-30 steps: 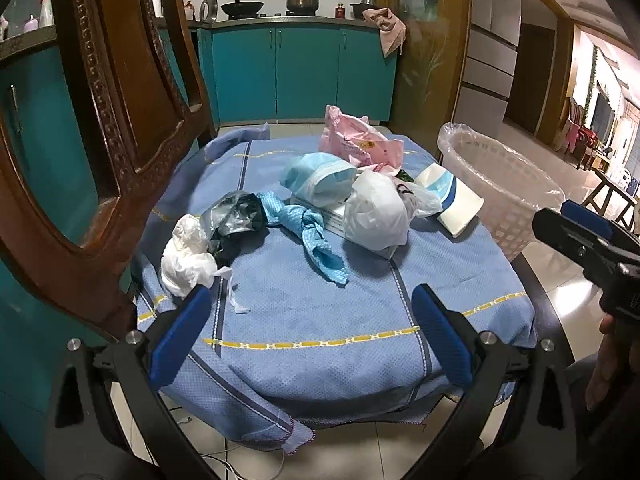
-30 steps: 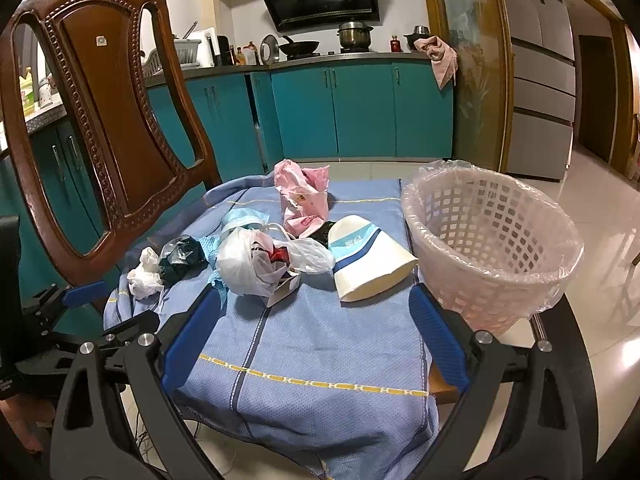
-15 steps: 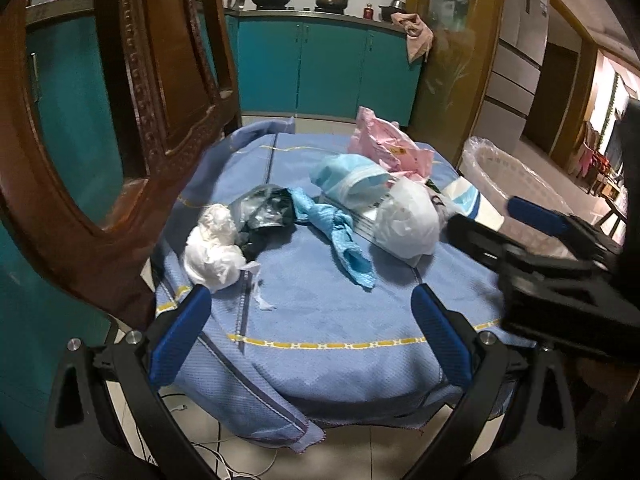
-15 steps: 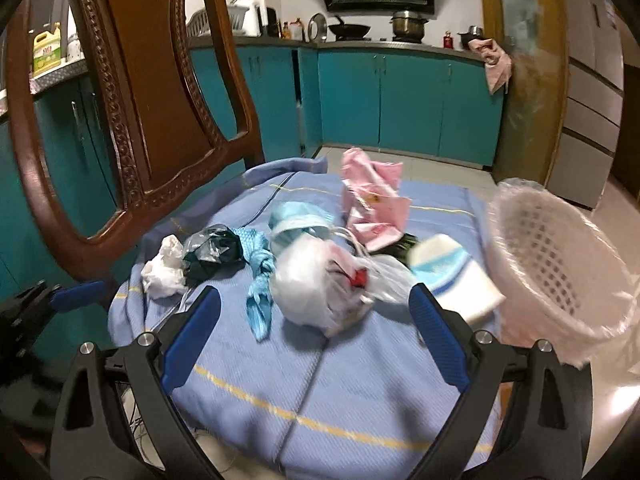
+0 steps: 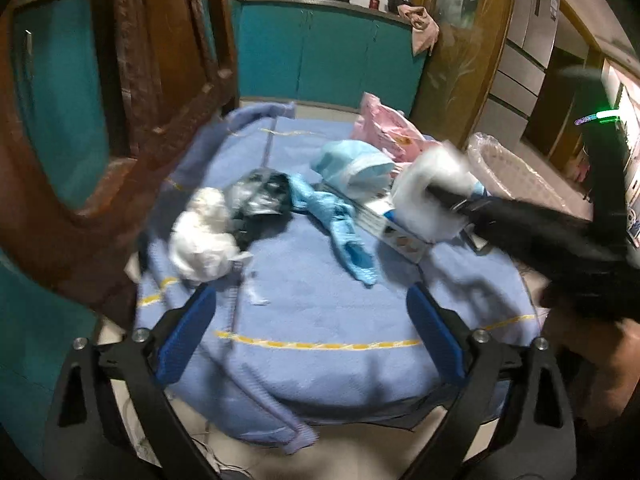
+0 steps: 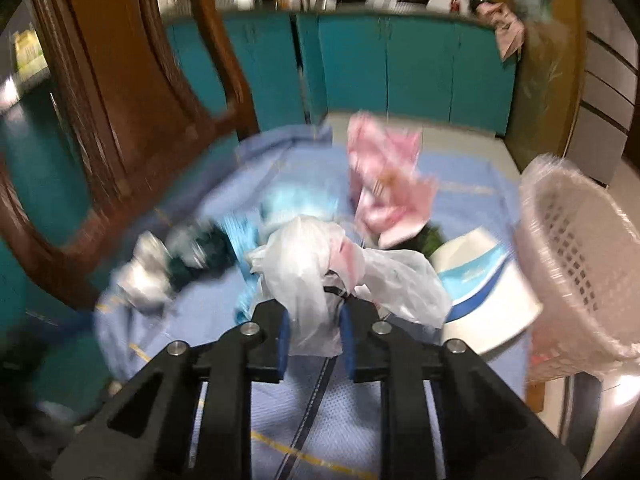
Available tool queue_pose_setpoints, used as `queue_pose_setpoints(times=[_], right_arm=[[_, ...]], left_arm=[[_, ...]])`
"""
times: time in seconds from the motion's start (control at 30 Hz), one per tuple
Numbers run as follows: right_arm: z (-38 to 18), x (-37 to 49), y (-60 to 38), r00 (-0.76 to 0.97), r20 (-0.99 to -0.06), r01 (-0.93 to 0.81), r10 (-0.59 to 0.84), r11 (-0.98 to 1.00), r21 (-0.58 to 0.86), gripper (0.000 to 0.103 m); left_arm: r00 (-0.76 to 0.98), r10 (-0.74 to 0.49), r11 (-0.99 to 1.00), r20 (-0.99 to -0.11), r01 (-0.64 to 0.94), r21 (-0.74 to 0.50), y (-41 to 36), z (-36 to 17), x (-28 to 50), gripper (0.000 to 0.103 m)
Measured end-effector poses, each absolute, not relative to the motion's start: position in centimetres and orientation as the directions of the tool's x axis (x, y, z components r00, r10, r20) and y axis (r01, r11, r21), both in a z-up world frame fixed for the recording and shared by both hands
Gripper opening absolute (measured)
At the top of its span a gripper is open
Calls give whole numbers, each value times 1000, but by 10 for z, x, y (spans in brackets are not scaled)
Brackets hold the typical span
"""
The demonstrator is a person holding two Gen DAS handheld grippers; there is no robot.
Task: Collect trash
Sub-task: 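Grasp the white plastic bag with the right gripper, then grasp the blue cloth with the left gripper while the right gripper holds the white bag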
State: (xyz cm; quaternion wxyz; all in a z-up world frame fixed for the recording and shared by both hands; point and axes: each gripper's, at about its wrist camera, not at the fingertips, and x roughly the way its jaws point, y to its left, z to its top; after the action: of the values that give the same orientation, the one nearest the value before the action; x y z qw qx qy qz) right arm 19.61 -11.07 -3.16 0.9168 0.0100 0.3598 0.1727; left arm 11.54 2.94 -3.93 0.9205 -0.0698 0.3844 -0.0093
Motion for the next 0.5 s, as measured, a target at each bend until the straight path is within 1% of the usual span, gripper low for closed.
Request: queue_pose_setpoints(times=[0.07,0.1,0.13,0.2,0.27,0.3,0.37,0.4,0.43,0.47,0.5], right_arm=[[-16,176,-131,724,-588,-307,361,932,194,20],[-10,167,-143,743,-560,-294,366,930,219,20],[-8,162,-152,751,-545,-286,372,928,240,20],[-6,159,-166,761,-530,-270,374,926,264,20],[-9,157,-174,761,-537,-255,363,929,267,20],[-11,157,-176,759,-542,-249,361,930,272,20],[-16,157,-180,748,-554,-245,364,929,279,20],[-16,156,-180,745,-558,-246,365,928,278,20],[-17,156,-177,743,-560,-252,368,928,275,20],[-17,154,-176,740,-561,-260,373,926,272,20],[-18,153,-174,736,-562,-270,377,925,266,20]], left_arm=[[685,-102,989,-722,-12,-150,21,-41,130,85],[675,-112,989,-730,6,-146,15,-43,139,82],[667,-111,990,-737,12,-138,10,-46,146,78],[645,-110,991,-756,15,-131,3,-52,162,72],[601,-127,989,-789,12,-150,-3,-63,185,60],[583,-118,990,-804,2,-144,-5,-70,195,57],[551,-92,992,-830,-18,-122,-6,-82,210,37],[531,-78,993,-844,-30,-110,-7,-88,217,32],[550,-57,995,-833,-36,-92,-7,-88,219,22],[549,-55,995,-834,-35,-89,-8,-89,221,4],[548,-78,994,-833,-24,-109,-7,-89,221,4]])
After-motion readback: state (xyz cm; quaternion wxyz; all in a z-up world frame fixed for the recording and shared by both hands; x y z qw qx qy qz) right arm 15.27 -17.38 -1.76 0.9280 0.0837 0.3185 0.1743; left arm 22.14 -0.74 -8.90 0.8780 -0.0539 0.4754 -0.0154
